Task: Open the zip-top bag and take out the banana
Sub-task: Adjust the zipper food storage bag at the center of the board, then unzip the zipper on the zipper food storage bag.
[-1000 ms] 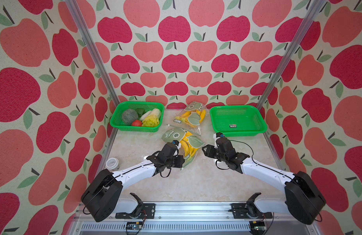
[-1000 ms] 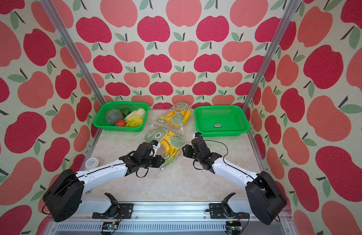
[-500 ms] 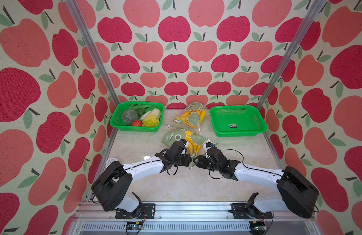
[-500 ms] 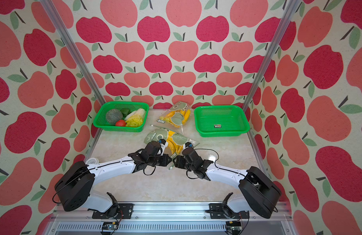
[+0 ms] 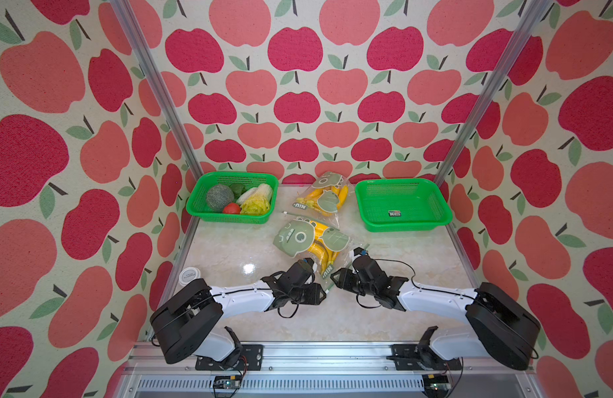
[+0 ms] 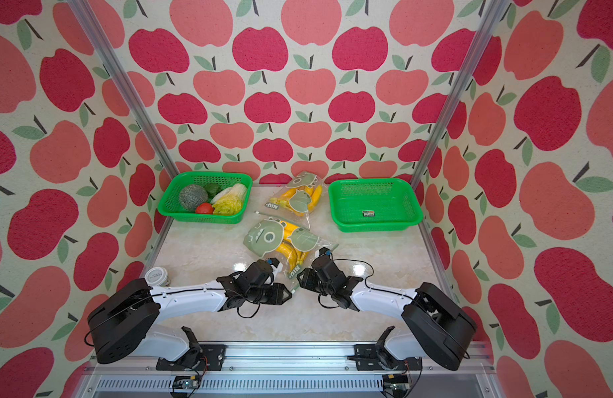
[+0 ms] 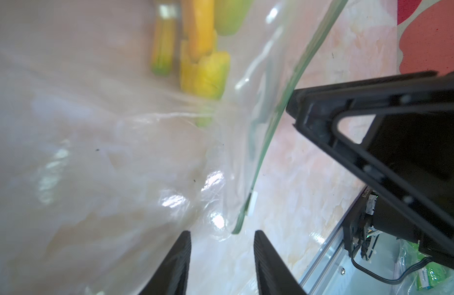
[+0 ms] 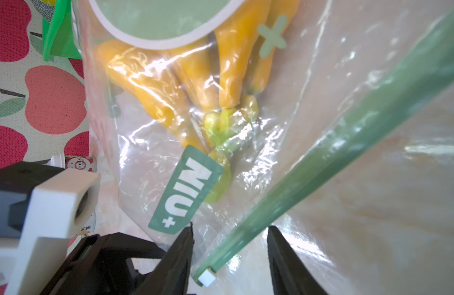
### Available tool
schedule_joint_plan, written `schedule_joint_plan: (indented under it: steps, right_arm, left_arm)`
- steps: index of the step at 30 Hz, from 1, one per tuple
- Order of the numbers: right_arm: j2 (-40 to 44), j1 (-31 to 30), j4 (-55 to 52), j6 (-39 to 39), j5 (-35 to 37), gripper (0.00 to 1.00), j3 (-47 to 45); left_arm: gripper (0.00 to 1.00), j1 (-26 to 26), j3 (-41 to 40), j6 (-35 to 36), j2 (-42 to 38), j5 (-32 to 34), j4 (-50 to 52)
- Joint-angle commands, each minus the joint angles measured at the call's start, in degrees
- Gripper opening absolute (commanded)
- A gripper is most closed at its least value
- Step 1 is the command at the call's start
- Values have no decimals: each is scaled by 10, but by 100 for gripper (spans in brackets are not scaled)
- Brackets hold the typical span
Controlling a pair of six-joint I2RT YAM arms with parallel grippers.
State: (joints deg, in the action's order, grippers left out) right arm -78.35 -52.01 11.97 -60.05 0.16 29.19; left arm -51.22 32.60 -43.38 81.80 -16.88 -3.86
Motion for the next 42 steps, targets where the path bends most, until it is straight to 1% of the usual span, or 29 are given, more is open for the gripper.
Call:
schedule_joint_plan:
  steps: [1, 4, 10, 16, 23, 30, 37, 42]
  right_arm:
    - [7, -4, 7, -12, 5, 50, -8]
    - [8, -10, 12, -12, 4, 50, -12]
    - [22, -13, 21, -17, 9, 49, -27]
    - [39, -14, 37, -15, 3, 48, -46]
    - [66, -24, 82, -3, -9, 47, -71]
    - [100, -24, 150, -7, -33, 46, -106]
    - [105, -23, 212, -45, -44, 45, -123]
    - [117, -17, 231, -78, -41, 45, -129]
  left_arm:
    - [38, -1, -2, -14, 13, 2, -40]
    - [35, 0, 1, -15, 24, 4, -61]
    - [16, 2, 7, -22, 47, 6, -67]
    - [1, 0, -7, -29, 26, 13, -91]
    - [0, -8, -15, -28, 12, 18, -128]
    - [0, -12, -33, -27, -15, 24, -193]
    - [0, -14, -40, -28, -22, 22, -244]
    - [0, -16, -45, -25, -36, 27, -267]
